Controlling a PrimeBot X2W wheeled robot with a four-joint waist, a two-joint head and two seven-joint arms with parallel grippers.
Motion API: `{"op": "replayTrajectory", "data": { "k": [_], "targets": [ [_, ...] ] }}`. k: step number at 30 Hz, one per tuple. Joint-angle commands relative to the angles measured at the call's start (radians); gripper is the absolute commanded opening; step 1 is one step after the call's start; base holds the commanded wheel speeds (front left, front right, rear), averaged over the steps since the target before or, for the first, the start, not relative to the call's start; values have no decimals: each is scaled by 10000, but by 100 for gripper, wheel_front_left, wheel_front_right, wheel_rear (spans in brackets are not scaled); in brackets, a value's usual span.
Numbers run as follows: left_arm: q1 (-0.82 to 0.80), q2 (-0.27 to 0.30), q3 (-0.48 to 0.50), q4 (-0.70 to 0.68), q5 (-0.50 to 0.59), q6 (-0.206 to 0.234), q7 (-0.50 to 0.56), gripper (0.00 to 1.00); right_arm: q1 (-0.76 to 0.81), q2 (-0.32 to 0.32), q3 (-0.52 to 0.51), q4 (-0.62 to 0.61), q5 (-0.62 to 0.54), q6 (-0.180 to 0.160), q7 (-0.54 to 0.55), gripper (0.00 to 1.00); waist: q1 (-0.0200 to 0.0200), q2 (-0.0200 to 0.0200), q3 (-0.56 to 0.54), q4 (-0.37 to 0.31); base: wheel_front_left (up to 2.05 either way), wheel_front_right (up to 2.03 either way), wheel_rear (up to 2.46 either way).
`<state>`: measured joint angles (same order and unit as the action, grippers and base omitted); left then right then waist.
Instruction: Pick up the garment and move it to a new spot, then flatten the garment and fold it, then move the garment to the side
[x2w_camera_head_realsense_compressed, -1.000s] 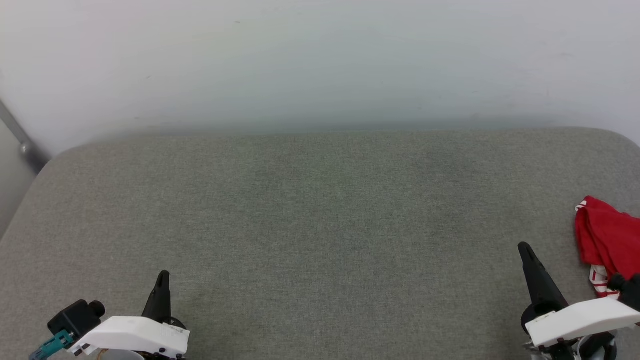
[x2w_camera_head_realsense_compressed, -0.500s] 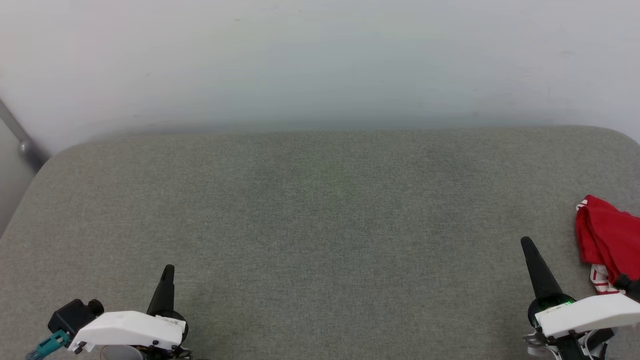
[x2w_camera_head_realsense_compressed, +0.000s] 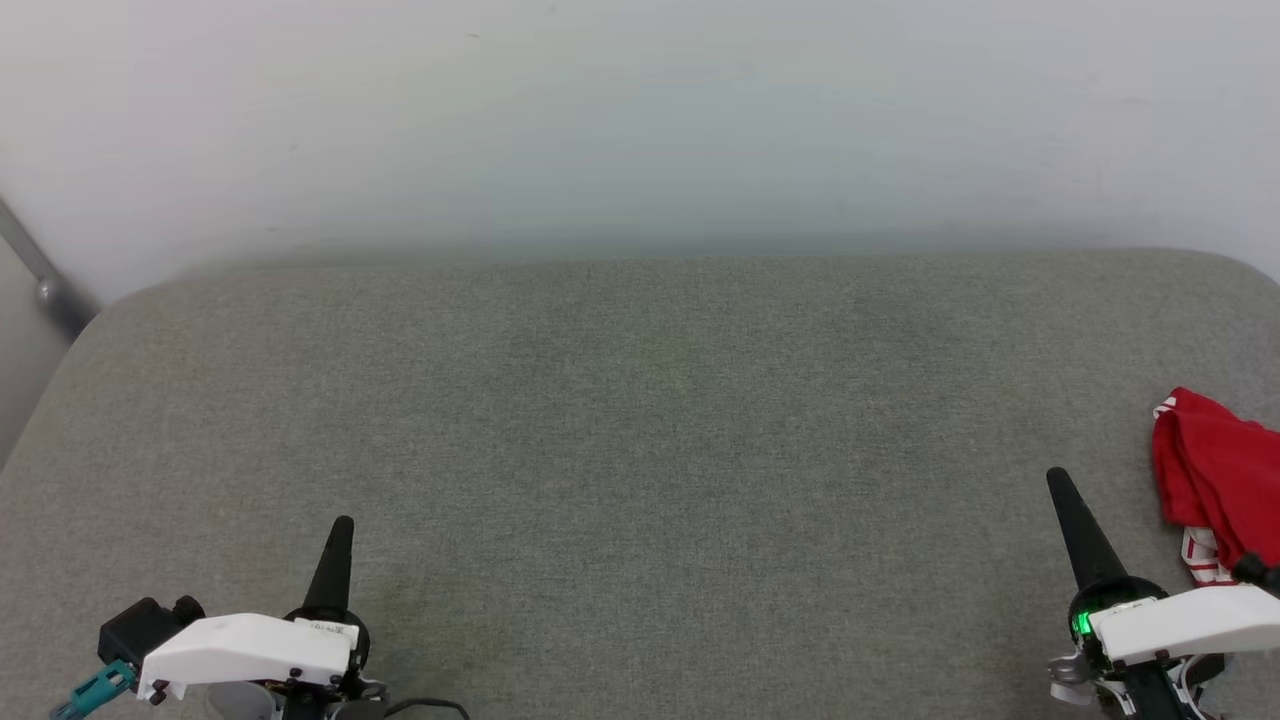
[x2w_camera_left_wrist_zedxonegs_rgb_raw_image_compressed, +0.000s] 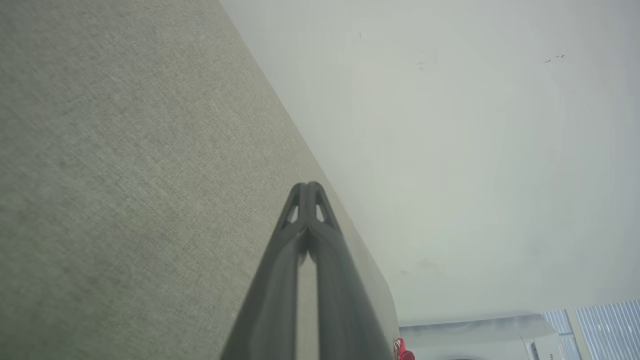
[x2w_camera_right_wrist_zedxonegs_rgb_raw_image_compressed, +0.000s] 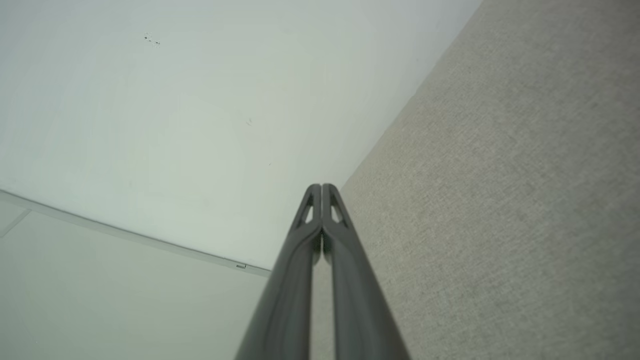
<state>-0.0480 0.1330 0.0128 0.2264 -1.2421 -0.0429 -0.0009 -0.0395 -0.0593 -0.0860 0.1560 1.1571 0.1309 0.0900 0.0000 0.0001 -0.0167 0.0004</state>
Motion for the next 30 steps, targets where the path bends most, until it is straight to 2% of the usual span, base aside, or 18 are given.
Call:
{"op": "replayTrajectory", "data": {
  "k": [1, 30],
  "targets": [
    [-247, -22, 105, -47, -196, -62, 63, 0, -220, 15, -29, -24, 247, -2, 52, 0, 0, -1, 4, 0, 0, 0, 0],
    [-483, -513, 668, 104, -2273, -566, 725, 0, -539, 75, -187, 533, 2812, -1, 172, 0, 0, -1, 108, -2, 0, 0, 0]
  ]
}}
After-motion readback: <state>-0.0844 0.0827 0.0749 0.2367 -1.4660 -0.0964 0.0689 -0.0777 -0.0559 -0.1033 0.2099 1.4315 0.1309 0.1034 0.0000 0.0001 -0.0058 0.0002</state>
